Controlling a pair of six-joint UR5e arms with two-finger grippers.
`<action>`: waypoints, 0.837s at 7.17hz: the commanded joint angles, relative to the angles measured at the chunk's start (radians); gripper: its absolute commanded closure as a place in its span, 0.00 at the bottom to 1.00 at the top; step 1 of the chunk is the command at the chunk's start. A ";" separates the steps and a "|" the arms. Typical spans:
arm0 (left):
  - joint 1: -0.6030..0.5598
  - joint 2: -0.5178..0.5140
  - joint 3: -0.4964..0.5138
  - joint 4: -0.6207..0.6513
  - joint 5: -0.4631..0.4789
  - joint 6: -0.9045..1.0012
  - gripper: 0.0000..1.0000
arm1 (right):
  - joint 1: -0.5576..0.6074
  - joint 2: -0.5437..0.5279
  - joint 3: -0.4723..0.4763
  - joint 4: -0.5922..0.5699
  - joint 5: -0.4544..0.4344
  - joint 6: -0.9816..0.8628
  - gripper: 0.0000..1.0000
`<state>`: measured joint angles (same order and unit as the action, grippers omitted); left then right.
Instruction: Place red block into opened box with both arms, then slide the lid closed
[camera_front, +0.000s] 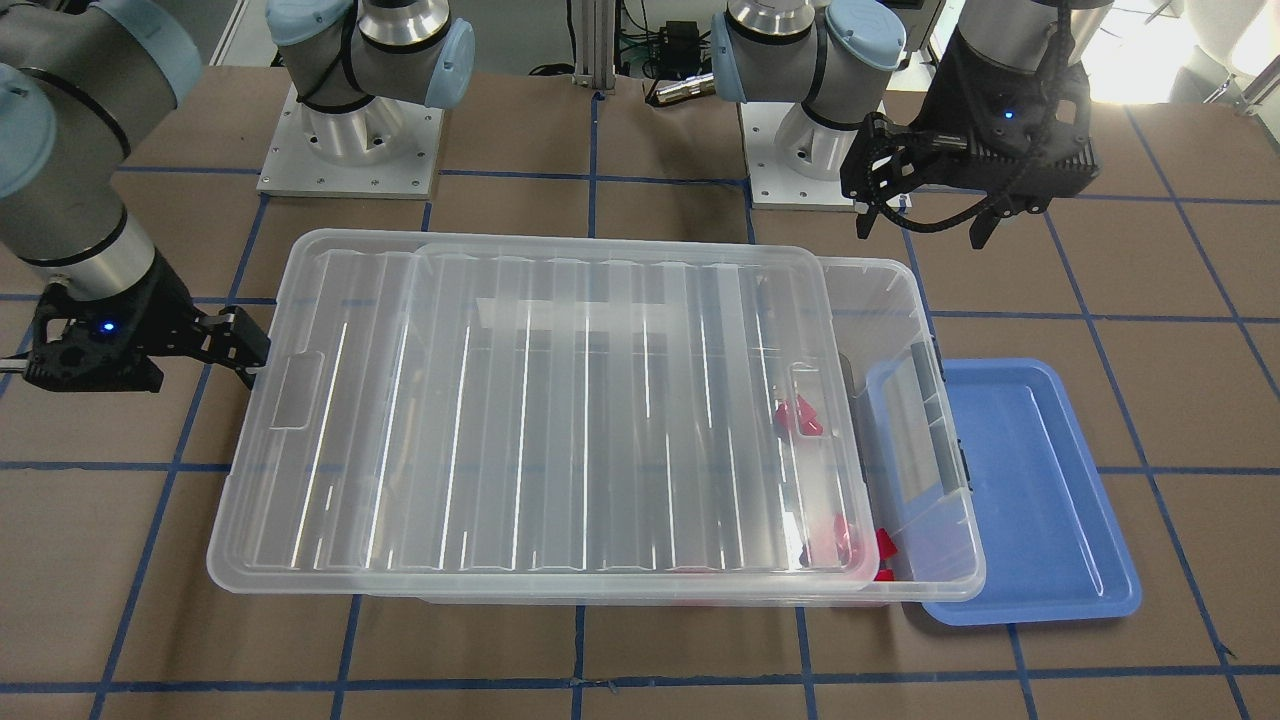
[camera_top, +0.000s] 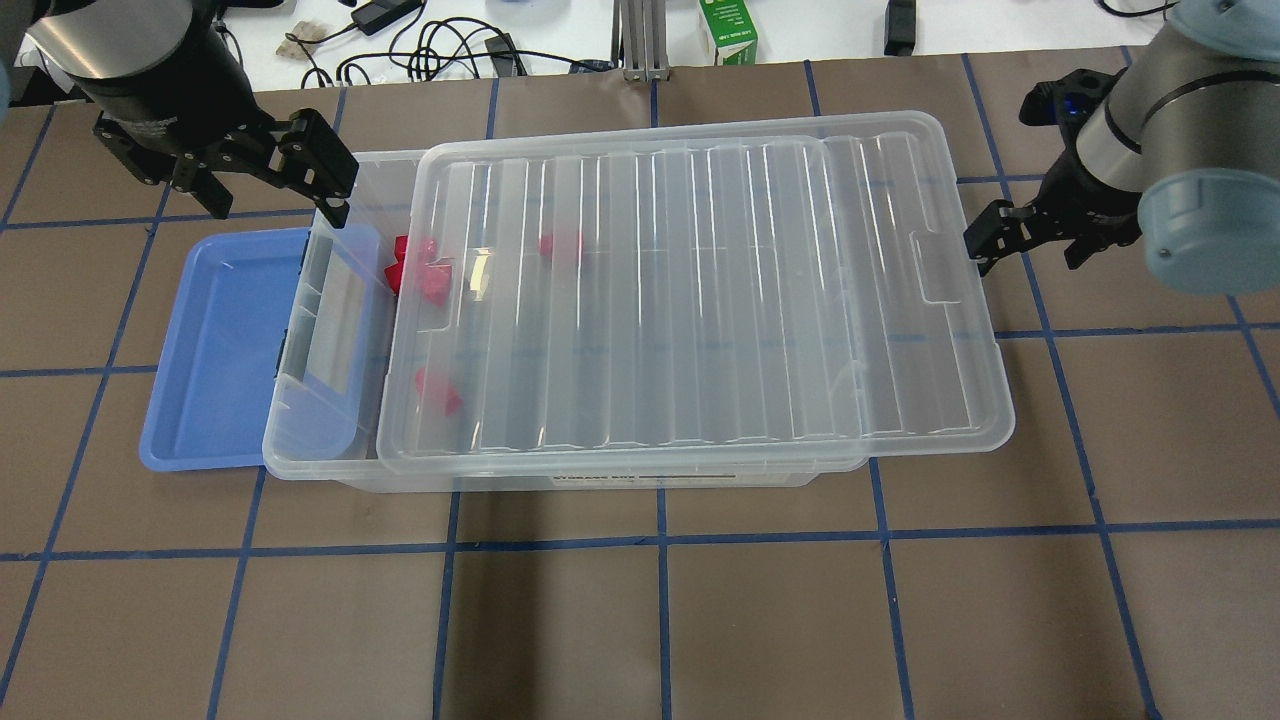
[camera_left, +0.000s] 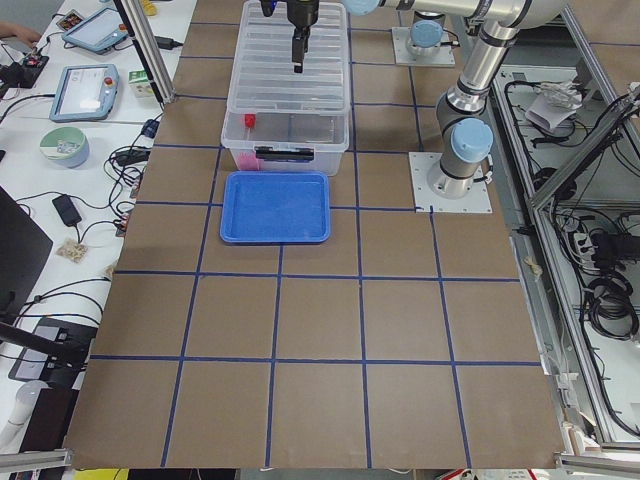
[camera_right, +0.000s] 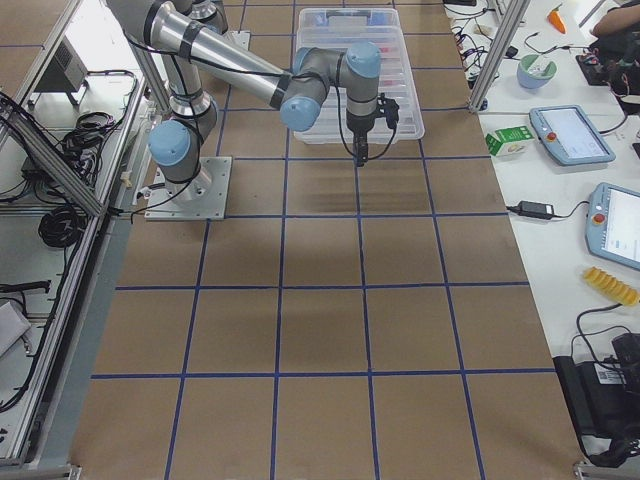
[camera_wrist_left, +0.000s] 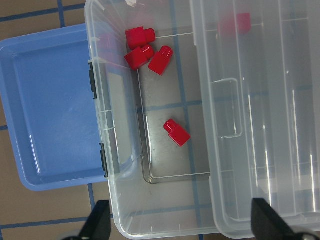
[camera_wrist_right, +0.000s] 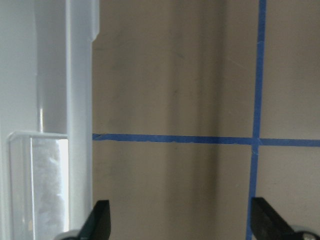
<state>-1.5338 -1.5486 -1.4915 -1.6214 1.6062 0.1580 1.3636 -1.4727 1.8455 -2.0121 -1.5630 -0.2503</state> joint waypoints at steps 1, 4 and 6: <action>0.000 0.001 0.000 0.000 0.000 0.000 0.00 | 0.095 0.000 0.000 0.000 -0.009 0.069 0.00; 0.000 0.001 -0.001 0.000 -0.002 0.000 0.00 | 0.130 0.000 0.000 -0.002 0.008 0.068 0.00; -0.002 0.001 -0.003 0.000 -0.002 0.000 0.00 | 0.140 0.006 -0.009 -0.005 -0.003 0.066 0.00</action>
<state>-1.5349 -1.5478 -1.4935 -1.6214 1.6047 0.1580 1.4981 -1.4702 1.8428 -2.0154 -1.5602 -0.1829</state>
